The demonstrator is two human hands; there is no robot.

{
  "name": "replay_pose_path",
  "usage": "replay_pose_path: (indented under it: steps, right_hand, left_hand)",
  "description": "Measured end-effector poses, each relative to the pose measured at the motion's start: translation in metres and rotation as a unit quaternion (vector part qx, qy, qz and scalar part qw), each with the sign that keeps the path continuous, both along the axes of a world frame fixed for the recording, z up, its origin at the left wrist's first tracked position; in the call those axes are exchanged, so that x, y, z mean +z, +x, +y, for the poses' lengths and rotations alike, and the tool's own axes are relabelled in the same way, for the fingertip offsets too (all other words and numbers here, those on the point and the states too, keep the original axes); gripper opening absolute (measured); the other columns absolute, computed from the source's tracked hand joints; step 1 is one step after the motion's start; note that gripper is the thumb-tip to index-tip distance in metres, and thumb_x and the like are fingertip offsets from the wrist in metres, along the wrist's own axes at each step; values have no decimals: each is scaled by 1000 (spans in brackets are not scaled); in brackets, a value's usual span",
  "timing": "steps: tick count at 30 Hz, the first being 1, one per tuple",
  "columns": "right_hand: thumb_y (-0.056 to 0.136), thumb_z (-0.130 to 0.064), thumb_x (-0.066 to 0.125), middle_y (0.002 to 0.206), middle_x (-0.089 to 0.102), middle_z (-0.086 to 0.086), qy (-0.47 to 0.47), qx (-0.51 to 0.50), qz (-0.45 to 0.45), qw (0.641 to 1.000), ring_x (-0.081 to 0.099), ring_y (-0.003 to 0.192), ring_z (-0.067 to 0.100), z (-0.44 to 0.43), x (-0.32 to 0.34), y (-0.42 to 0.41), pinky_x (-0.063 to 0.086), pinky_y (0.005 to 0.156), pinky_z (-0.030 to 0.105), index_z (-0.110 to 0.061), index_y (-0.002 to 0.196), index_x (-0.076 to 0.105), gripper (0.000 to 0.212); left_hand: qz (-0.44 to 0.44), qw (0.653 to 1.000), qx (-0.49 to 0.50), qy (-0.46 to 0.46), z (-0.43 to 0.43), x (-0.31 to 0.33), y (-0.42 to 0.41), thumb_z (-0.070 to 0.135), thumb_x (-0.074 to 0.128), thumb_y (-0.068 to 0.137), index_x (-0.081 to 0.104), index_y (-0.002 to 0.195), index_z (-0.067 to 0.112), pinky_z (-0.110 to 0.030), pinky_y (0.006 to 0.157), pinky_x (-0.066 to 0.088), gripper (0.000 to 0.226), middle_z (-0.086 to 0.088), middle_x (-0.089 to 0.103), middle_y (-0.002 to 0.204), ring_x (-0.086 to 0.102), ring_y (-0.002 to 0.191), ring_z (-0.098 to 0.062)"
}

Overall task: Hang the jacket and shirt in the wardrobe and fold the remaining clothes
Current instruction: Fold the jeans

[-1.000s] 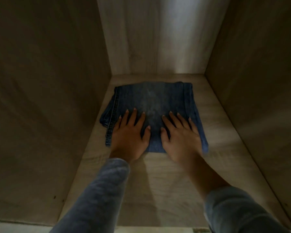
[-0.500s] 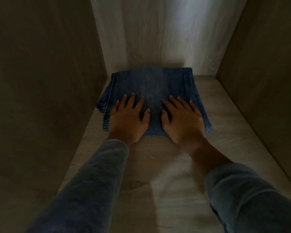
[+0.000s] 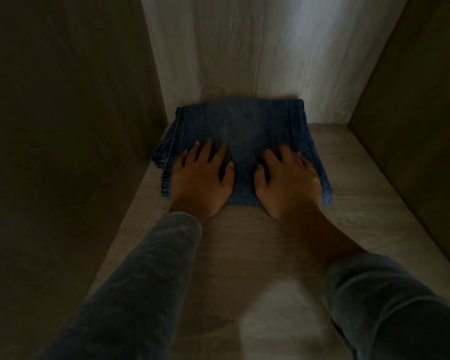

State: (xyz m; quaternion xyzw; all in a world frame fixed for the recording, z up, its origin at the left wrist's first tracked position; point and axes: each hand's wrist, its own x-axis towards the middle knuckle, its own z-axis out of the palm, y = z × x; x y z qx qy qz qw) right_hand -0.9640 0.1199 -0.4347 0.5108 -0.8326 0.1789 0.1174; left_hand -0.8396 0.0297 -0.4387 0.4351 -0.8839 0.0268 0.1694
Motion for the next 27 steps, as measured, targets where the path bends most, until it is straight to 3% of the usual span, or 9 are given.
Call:
replay_pose_path:
  steps: [4,8,11,15,17,20,23,27]
  right_hand:
    - [88,-39,15,113,54,11,-42,-6,19,999,52,103,28,5,-4,4,37,93,39,-14,113,58,56]
    - [93,-39,14,119,58,9,-53,-4,21,998,53,112,26,13,-9,9,27,107,38,-15,121,59,58]
    - [98,-40,11,147,39,3,3,-1,-3,1000,28,140,19,27,-8,17,4,116,35,-18,141,40,56]
    - [100,-39,21,159,11,-1,49,14,-20,998,3,146,16,52,-13,24,-8,116,34,-22,150,13,54]
    - [98,-39,23,159,1,-1,70,23,-39,996,-3,146,16,69,-13,31,-7,118,37,-22,151,5,58]
    - [92,-44,11,159,-2,0,108,27,-67,992,-3,146,18,96,-9,46,5,119,42,-22,151,8,63]
    - [98,-42,13,159,1,-3,177,14,-82,981,0,146,16,126,-5,65,2,119,39,-26,151,8,55]
    - [96,-45,8,159,-1,-8,182,13,-90,979,-2,146,12,182,-1,97,-1,118,39,-31,150,7,56]
  left_hand:
    - [23,999,-3,-32,5,-6,2,47,3,90,36,143,27,-37,113,12,66,-2,33,152,25,141,-22]
    - [47,998,-6,-47,17,-12,10,44,7,92,41,142,21,-38,114,8,64,-7,38,149,30,139,-25]
    - [61,998,-22,-24,34,-11,23,47,5,90,31,146,22,-34,115,-4,67,-7,27,154,17,144,-24]
    - [29,998,-31,43,55,-14,46,47,14,92,6,151,26,-35,115,-12,63,-1,-5,159,-12,145,-18]
    - [15,996,-22,91,70,-14,57,44,21,98,0,151,27,-40,117,-6,59,1,-13,158,-16,144,-17]
    - [-25,988,-4,153,98,-10,74,42,22,100,2,151,26,-42,118,-1,57,1,-9,159,-8,146,-17]
    - [-54,983,1,178,129,-5,96,43,16,100,2,151,27,-40,118,-5,55,2,-5,159,-6,146,-16]
    - [-57,986,13,159,181,-5,130,46,12,97,7,151,28,-38,118,-1,57,4,0,159,-1,146,-15]
